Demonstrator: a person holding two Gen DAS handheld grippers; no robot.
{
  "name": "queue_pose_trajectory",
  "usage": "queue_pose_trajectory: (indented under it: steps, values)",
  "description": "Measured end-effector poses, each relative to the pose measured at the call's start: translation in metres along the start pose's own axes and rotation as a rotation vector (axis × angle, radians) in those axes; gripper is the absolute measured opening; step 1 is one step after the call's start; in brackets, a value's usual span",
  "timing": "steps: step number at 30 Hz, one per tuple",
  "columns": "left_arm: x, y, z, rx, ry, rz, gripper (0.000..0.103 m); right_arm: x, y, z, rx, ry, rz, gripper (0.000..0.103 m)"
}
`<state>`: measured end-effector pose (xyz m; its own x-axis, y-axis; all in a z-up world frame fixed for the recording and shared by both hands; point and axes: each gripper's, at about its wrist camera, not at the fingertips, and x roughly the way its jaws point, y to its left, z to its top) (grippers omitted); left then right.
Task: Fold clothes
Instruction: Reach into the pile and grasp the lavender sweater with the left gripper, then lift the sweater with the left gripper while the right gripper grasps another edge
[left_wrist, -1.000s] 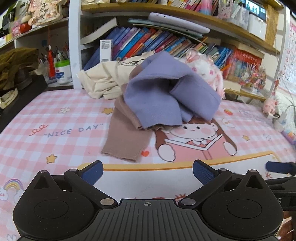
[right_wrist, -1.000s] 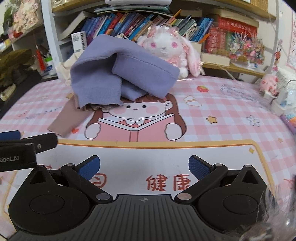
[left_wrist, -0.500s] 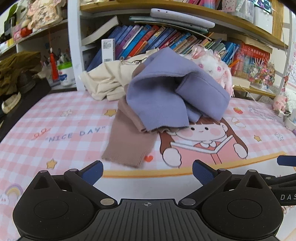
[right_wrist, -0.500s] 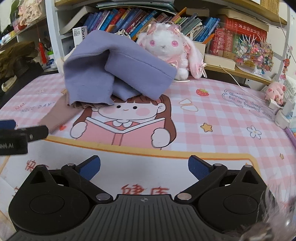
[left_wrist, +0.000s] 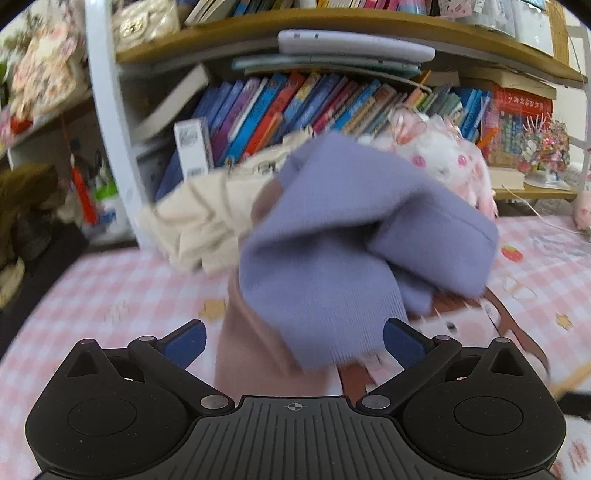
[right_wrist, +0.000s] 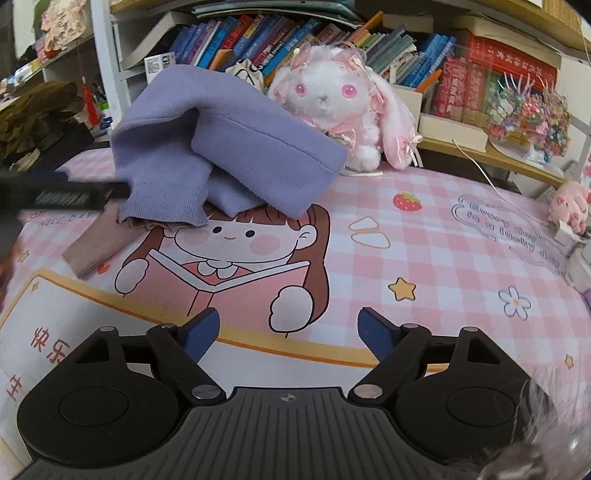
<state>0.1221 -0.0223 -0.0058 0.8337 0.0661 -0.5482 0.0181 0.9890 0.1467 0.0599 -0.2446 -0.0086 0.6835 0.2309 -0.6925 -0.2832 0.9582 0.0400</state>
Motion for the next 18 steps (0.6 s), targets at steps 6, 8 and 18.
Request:
queue_pose_trajectory:
  steps: [6,8,18]
  values:
    - [0.041,-0.002,0.034,0.066,0.014,0.018,0.09,-0.003,0.001,0.002,-0.062,-0.015,-0.009,0.088]
    - [0.049,-0.002,0.039,0.062,0.025,0.043,0.043,-0.003,0.004,0.005,-0.097,-0.021,-0.024,0.094]
    - [-0.054,0.053,0.016,-0.075,-0.096,0.014,0.005,0.0,0.027,0.013,-0.198,-0.058,-0.018,0.101]
